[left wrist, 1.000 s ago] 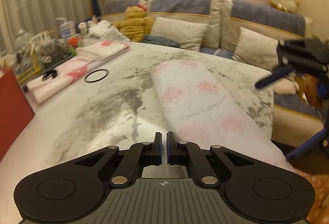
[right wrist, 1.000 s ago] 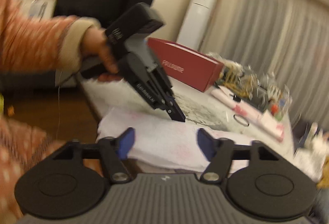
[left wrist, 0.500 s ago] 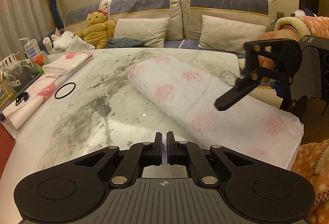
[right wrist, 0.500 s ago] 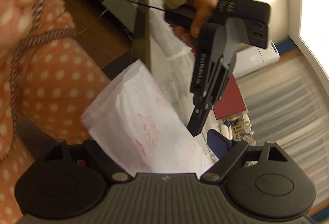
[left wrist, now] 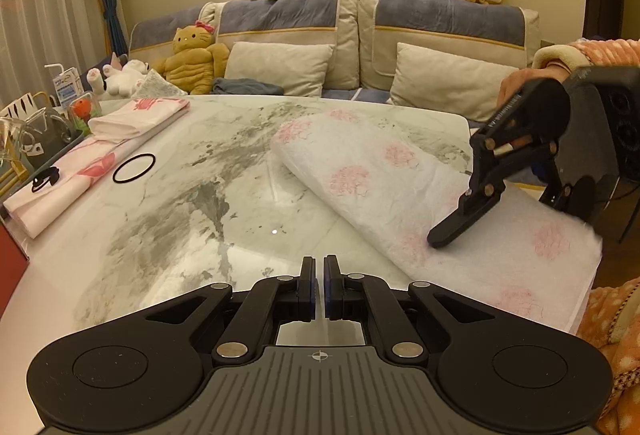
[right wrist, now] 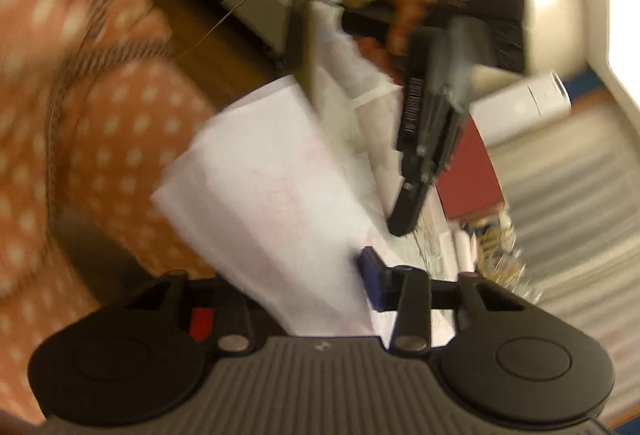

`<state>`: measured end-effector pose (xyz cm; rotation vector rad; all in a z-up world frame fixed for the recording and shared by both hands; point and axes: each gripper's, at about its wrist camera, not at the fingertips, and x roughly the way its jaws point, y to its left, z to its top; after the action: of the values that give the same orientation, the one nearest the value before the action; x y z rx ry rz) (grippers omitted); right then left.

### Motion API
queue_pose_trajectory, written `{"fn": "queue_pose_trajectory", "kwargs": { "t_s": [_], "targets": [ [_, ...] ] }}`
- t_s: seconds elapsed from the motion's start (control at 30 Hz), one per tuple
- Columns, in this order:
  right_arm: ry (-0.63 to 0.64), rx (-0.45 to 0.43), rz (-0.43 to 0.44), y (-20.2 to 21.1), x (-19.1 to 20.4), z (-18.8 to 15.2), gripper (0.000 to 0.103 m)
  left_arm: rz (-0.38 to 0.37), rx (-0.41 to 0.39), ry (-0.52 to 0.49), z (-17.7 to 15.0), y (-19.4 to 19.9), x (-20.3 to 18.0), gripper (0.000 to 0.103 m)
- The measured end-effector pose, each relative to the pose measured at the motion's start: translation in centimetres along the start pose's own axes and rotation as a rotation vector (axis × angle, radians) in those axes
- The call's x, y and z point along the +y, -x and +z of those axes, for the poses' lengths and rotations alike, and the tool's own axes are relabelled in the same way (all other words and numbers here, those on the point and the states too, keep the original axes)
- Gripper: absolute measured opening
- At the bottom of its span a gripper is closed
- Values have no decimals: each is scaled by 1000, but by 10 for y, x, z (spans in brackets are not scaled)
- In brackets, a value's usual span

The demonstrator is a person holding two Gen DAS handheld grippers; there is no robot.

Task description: Fold shopping bag

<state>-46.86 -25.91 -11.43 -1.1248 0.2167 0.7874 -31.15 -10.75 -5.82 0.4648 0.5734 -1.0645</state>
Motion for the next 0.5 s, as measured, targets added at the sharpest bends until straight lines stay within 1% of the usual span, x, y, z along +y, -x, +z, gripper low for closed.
{"fn": "queue_pose_trajectory", "kwargs": {
  "t_s": [0.03, 0.1, 0.17, 0.23, 0.27, 0.3, 0.33, 0.4, 0.47, 0.5],
  "targets": [
    [-58, -11, 19, 2, -5, -2, 30, 2, -1, -1, 0, 0, 0, 2],
    [-174, -32, 58, 6, -16, -5, 33, 16, 4, -14, 1, -1, -3, 2],
    [-290, -54, 96, 9, -27, -9, 33, 41, 17, -34, 4, -1, -7, 2],
    [-405, -75, 135, 13, -38, -12, 20, 79, 21, -24, 7, -2, -8, 2],
    [-463, -86, 154, 15, -43, -14, 14, 76, 9, -5, 10, -2, -8, 2],
    [-521, -97, 173, 17, -49, -16, 14, 53, -12, 11, 13, 0, -7, 2],
    [-543, -103, 181, 17, -51, -16, 13, 22, -37, 17, 16, 2, -9, 2],
    [-541, -103, 179, 17, -51, -15, 12, -41, -68, -2, 25, 3, -14, 2],
    [-540, -102, 175, 18, -51, -15, 11, -83, -65, -45, 33, -1, -22, 2],
    [-535, -103, 171, 19, -51, -16, 11, -92, -43, -76, 36, -5, -27, 2]
  ]
}}
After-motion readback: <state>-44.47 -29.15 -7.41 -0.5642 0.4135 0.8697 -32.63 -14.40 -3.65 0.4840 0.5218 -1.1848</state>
